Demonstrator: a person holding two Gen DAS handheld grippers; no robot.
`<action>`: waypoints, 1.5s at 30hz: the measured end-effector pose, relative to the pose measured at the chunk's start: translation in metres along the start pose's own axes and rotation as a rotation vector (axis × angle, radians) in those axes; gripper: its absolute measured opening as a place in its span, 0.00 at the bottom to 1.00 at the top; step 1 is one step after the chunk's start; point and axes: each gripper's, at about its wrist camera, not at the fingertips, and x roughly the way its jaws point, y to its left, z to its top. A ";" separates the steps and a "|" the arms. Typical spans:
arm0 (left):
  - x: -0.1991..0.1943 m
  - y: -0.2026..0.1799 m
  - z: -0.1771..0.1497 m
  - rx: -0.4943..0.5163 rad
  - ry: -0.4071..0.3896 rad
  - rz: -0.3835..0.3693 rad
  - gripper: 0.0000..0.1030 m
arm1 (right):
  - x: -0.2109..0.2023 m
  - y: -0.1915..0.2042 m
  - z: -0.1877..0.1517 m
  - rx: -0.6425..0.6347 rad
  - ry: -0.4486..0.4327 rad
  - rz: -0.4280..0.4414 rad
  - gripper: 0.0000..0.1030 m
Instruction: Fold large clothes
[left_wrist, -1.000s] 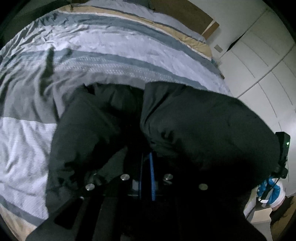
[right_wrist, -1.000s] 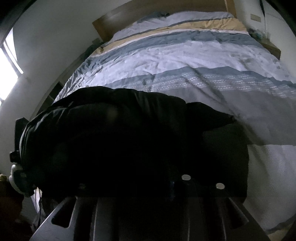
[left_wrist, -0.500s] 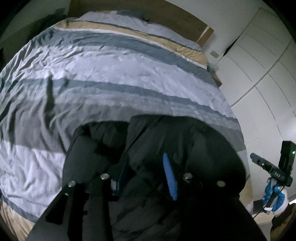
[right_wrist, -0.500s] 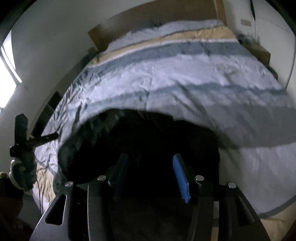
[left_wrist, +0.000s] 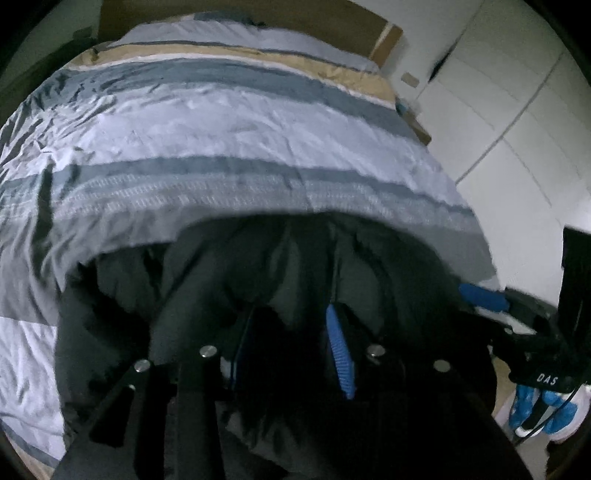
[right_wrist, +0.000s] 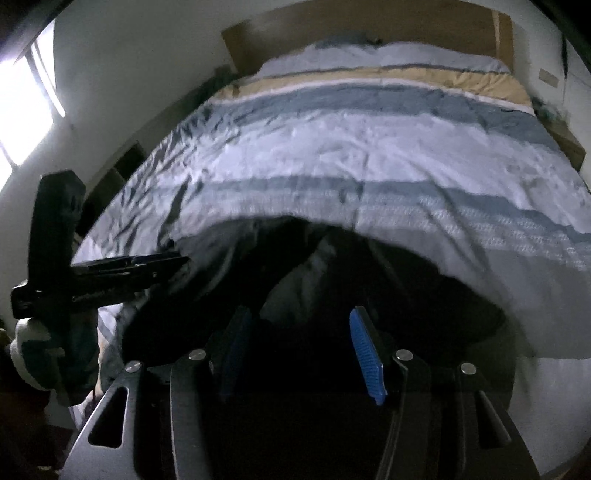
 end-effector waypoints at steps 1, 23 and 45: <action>0.003 -0.001 -0.006 0.010 0.005 0.005 0.37 | 0.005 -0.001 -0.007 -0.016 0.015 -0.021 0.54; 0.054 -0.009 -0.060 0.100 0.096 0.131 0.37 | 0.059 -0.019 -0.067 -0.069 0.103 -0.141 0.56; 0.007 -0.065 -0.106 0.161 0.064 0.171 0.37 | 0.014 -0.010 -0.096 -0.026 0.109 -0.152 0.55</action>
